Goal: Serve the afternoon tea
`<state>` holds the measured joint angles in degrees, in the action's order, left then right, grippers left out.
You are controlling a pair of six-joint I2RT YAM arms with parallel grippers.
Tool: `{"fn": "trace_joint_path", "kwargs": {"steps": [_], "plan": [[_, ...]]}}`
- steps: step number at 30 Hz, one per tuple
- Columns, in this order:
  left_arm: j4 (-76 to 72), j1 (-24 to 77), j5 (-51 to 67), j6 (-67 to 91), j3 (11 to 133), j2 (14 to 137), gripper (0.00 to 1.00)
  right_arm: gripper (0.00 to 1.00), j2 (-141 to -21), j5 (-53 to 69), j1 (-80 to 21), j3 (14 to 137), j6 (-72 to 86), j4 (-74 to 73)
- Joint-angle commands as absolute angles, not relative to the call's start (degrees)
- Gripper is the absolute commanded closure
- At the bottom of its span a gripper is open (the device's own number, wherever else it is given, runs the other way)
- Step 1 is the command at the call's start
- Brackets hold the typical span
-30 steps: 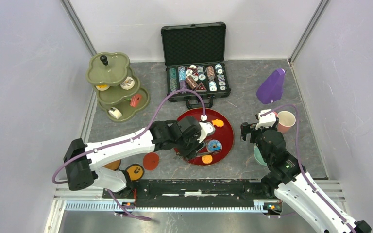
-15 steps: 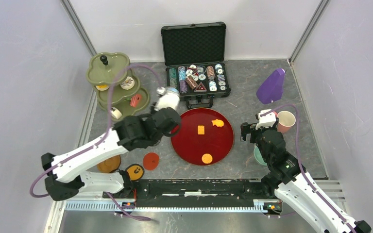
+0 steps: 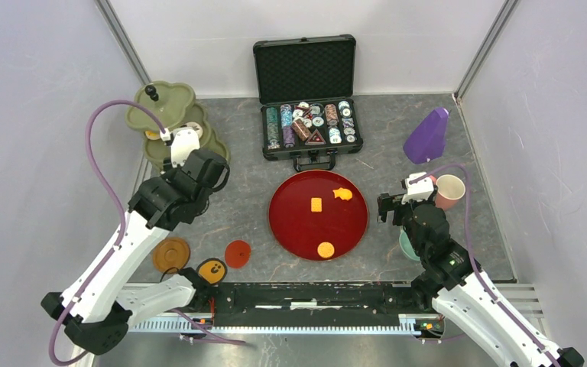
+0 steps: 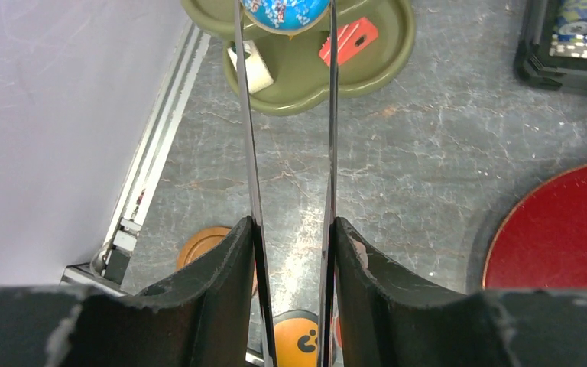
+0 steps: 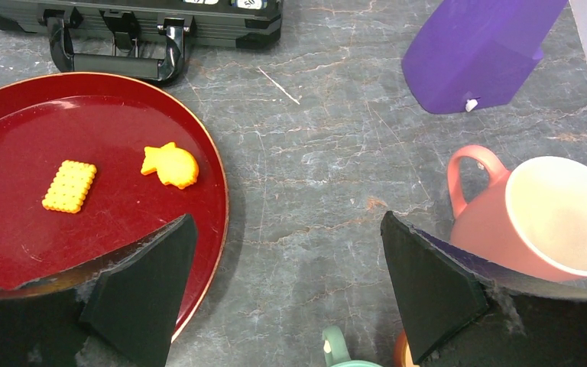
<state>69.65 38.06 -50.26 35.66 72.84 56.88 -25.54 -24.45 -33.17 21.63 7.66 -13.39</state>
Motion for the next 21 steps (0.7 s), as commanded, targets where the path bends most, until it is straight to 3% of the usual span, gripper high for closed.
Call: {"fn": "trace_joint_path", "kwargs": {"steps": [1,12,21], "plan": [[62.4,33.4,-49.8,30.0,72.8,57.3,0.56,0.02,-25.4,-24.4,-33.4,21.2,7.7,-10.8],[58.6,31.9,-46.6,28.4,71.7,59.1,0.57,0.02,-25.9,-24.3,-33.4,21.2,7.8,-10.6],[53.7,24.1,-42.9,23.6,70.2,60.5,0.57,0.02,-25.8,-24.3,-33.4,21.2,7.8,-10.7]]}}
